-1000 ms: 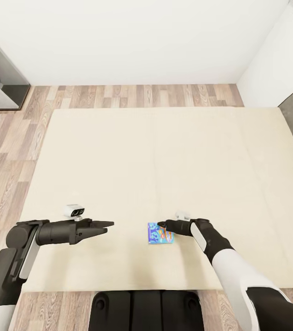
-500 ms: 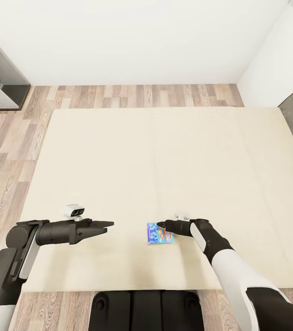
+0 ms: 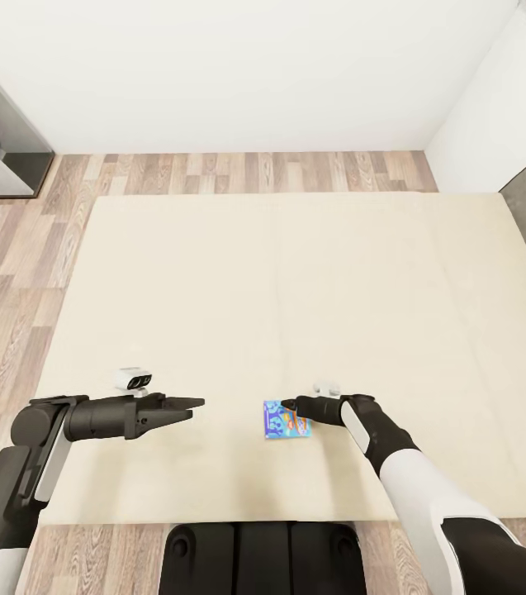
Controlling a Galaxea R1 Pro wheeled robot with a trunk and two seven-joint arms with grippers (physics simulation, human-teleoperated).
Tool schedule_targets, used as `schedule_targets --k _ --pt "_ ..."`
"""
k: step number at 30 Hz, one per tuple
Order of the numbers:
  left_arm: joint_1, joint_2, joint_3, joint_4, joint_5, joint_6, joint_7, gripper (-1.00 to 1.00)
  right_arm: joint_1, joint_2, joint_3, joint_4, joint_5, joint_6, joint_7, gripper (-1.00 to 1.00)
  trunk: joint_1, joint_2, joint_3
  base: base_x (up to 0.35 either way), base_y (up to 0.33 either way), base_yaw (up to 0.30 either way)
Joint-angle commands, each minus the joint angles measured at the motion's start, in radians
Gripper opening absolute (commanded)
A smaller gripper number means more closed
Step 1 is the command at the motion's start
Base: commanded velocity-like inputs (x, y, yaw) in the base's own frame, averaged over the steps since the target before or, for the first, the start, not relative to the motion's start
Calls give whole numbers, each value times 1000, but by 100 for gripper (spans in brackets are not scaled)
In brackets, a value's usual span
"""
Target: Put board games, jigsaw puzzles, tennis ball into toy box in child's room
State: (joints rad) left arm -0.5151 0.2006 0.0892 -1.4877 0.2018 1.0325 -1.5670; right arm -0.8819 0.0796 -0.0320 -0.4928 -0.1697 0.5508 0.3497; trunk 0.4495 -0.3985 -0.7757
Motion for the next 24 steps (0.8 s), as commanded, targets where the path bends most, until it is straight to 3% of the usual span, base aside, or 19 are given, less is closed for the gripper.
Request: schedule_targets --k 1,24 --pt "0 0 0 0 -1 11 -4 100 0 0 -3 -1 -5 7 0 100 1 -2 -1 0 0 0" --pt "0 -1 -1 0 1 11 -4 100 0 0 -4 -1 -8 8 0 100 1 -2 -1 0 0 0"
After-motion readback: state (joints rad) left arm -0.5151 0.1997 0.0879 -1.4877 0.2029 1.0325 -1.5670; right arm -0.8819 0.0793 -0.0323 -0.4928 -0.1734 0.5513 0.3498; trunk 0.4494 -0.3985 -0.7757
